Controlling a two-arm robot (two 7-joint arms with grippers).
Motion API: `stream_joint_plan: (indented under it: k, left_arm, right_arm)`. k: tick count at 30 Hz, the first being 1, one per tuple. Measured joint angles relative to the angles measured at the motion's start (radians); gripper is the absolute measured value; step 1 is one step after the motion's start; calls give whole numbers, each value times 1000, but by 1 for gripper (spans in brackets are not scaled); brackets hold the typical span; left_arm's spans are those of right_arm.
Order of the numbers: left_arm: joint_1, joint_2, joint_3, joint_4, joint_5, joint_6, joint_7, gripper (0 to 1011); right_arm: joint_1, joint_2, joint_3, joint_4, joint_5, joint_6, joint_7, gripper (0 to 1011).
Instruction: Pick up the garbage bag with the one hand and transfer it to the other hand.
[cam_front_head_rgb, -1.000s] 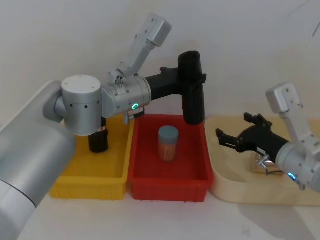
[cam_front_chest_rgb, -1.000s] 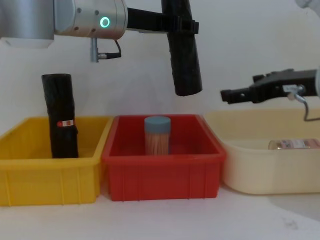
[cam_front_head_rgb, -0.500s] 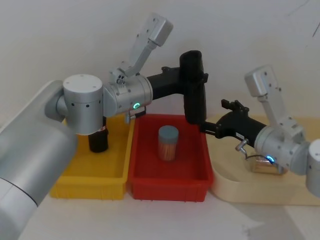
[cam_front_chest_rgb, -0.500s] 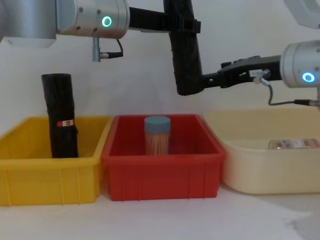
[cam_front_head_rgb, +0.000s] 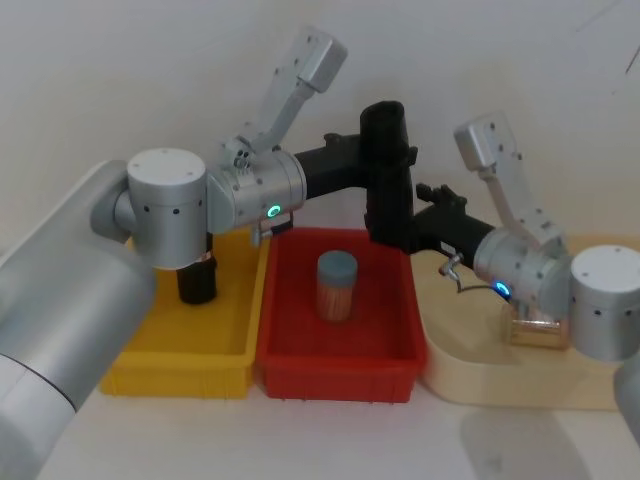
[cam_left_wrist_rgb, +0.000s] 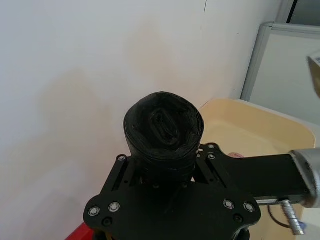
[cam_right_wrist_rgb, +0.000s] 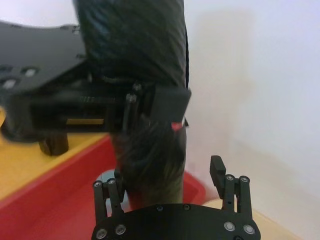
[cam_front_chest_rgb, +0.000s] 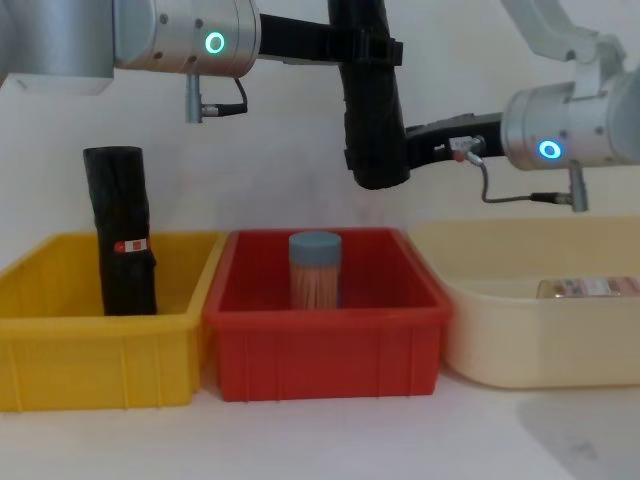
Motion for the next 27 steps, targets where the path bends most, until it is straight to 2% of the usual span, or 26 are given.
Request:
stream_joint_plan:
  k: [9, 16, 18, 20, 24, 25, 27]
  left_arm:
    - [-1, 0, 0, 1, 0, 0, 0, 371]
    - [-1, 0, 0, 1, 0, 0, 0, 374]
    - [-1, -1, 0, 1, 0, 0, 0, 379]
    - [-1, -1, 0, 1, 0, 0, 0, 404]
    - [-1, -1, 0, 1, 0, 0, -1, 544]
    - [-1, -1, 0, 1, 0, 0, -1, 544]
    - [-1, -1, 0, 1, 0, 0, -1, 622]
  right_arm:
    - [69, -49, -13, 120, 7, -43, 0, 998]
    - [101, -71, -19, 178, 12, -64, 4, 866]
    - [105, -74, -19, 185, 12, -67, 4, 793]
    - [109, -77, -20, 192, 13, -69, 4, 741]
    - [118, -83, -22, 205, 14, -75, 4, 618]
    - [118, -83, -22, 206, 15, -75, 4, 589]
    - [117, -82, -22, 203, 16, -75, 4, 573]
